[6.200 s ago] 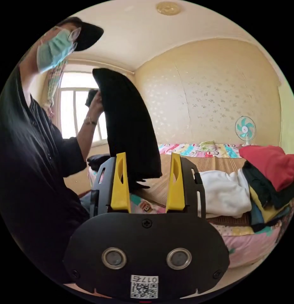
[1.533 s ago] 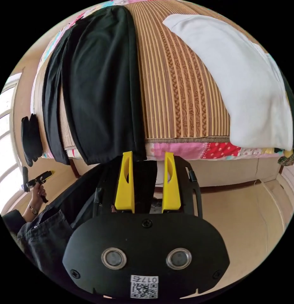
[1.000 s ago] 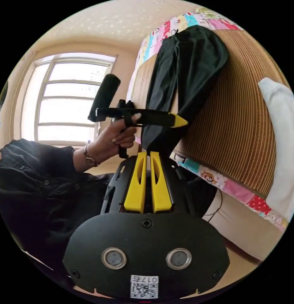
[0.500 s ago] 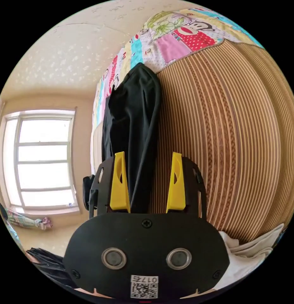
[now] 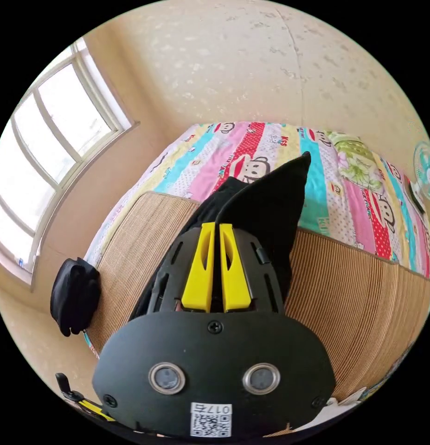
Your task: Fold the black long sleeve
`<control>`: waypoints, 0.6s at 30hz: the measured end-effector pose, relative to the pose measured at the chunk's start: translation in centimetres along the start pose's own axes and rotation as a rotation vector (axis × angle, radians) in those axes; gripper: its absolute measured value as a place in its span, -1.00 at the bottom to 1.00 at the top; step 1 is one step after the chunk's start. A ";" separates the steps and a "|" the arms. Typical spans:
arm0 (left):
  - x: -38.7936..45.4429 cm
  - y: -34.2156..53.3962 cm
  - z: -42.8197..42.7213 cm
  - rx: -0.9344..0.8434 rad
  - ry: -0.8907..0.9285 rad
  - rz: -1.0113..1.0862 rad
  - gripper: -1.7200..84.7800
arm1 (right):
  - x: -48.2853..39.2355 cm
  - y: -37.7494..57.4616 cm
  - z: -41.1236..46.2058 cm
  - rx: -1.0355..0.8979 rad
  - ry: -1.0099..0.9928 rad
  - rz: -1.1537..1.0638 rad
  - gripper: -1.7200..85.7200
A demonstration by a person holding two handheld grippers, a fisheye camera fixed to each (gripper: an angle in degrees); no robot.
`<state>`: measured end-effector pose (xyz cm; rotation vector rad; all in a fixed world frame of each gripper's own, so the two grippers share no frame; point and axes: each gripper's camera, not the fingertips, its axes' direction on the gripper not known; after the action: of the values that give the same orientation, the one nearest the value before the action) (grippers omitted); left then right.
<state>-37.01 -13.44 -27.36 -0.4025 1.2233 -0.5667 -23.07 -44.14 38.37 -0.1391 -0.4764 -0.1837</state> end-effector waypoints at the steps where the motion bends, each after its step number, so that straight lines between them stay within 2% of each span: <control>1: -0.6 -0.2 -1.3 0.013 -0.009 -0.009 -0.92 | -1.3 -0.1 1.9 -0.023 -0.021 0.002 -0.89; 4: -5.2 -1.9 -6.0 -0.007 -0.170 -0.134 -0.87 | -4.8 1.4 10.0 -0.174 -0.071 0.057 -0.86; 6: -8.3 -3.3 -8.8 -0.049 -0.325 -0.204 -0.83 | -5.4 5.2 10.5 -0.174 -0.097 0.062 -0.82; 8: -9.6 -3.9 -10.6 -0.066 -0.378 -0.214 -0.81 | -5.2 9.7 9.0 -0.213 -0.129 0.040 -0.79; 10: -10.0 -4.8 -11.3 -0.118 -0.358 -0.178 -0.79 | -4.3 15.6 6.5 -0.260 -0.133 0.044 -0.77; 14: -8.3 -7.3 -11.0 -0.176 -0.438 -0.045 -0.75 | -2.0 31.1 1.1 -0.383 -0.058 0.149 -0.76; 18: -6.8 -10.0 -8.6 -0.243 -0.484 0.063 -0.73 | -4.3 42.6 -0.3 -0.453 -0.208 0.297 -0.75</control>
<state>-48.65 -17.18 -19.05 -0.6610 0.8339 -0.2430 -17.84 -2.06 32.21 -0.6737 -0.6096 0.0184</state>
